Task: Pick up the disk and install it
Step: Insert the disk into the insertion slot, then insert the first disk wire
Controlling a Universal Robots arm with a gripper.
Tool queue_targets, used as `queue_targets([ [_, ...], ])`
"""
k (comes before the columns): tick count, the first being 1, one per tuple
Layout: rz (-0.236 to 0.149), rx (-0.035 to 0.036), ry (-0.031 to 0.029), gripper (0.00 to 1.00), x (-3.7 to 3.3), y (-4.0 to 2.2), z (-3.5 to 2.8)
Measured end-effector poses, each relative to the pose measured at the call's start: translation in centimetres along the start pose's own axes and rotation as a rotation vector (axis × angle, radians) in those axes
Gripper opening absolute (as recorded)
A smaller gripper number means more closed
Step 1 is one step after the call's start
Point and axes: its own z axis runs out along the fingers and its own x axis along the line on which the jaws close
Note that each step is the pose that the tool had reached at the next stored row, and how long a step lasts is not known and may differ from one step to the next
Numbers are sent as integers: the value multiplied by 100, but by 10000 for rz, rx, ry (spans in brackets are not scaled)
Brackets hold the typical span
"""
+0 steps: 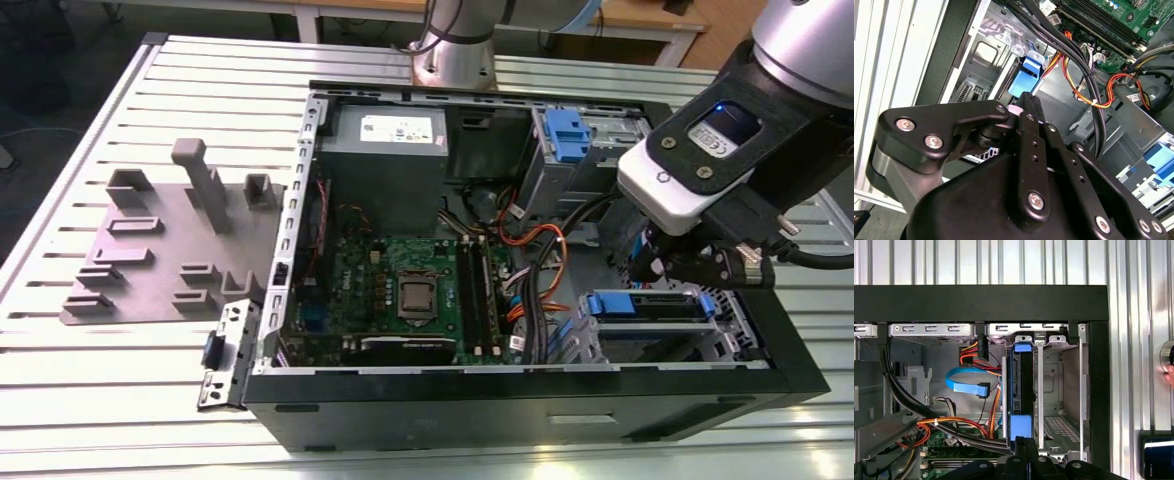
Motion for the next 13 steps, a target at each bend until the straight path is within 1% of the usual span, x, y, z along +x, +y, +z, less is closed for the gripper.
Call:
queue_targets([
  [13,0,0,1,11,0,1,9],
])
